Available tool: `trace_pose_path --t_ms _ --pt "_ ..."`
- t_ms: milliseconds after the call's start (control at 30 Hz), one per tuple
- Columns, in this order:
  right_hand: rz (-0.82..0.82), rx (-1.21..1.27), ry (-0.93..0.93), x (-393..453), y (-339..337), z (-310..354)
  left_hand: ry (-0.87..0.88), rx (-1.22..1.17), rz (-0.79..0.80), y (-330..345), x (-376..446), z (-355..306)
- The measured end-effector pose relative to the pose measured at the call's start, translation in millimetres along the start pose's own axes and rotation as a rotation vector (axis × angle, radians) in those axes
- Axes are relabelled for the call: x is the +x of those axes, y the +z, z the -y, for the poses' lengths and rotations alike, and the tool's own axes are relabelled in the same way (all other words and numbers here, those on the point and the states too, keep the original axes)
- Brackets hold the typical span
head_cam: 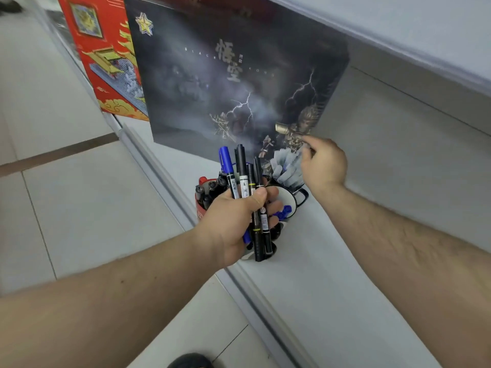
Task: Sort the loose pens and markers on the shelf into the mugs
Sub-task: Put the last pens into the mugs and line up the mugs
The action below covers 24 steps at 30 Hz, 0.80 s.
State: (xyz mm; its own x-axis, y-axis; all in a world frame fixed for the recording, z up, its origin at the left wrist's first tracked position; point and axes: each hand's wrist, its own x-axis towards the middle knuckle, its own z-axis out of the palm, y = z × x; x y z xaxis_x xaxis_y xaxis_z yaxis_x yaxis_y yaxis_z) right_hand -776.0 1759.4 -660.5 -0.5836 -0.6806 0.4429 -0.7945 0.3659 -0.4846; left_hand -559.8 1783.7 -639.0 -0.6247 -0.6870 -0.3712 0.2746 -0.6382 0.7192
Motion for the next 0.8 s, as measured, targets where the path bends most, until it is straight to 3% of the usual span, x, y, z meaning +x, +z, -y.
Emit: trace_pose_path --t_ms 133,233,433,500,600,633,700,800 --pt "0.355 -0.378 -0.111 -5.1 18.6 -4.7 -0.007 -0.02 -0.003 -4.7 3.4 0.3" --pt "0.668 -0.544 -0.08 -9.5 29.5 0.7 -0.017 -0.02 0.002 -7.3 3.2 1.2" --pt "0.845 -0.663 0.047 -4.7 17.1 7.4 -0.064 -0.02 0.087 -1.9 -4.7 3.0" --pt "0.778 -0.436 0.114 -9.1 -0.6 13.9 -0.105 -0.013 0.125 0.4 -8.3 4.0" --pt "0.371 0.341 0.303 -27.6 -43.6 40.0 -0.159 -0.008 0.23 3.8 -13.3 6.5" --pt "0.315 0.51 0.37 -36.5 -61.7 51.7 -0.163 0.01 0.249 5.4 -15.6 6.7" --pt "0.393 0.612 0.414 -64.4 -98.2 67.1 -0.172 0.059 0.263 10.9 -22.5 8.3" --pt "0.514 0.543 0.338 -104.5 -134.5 76.1 -0.192 0.176 0.296 23.5 -37.6 14.1"
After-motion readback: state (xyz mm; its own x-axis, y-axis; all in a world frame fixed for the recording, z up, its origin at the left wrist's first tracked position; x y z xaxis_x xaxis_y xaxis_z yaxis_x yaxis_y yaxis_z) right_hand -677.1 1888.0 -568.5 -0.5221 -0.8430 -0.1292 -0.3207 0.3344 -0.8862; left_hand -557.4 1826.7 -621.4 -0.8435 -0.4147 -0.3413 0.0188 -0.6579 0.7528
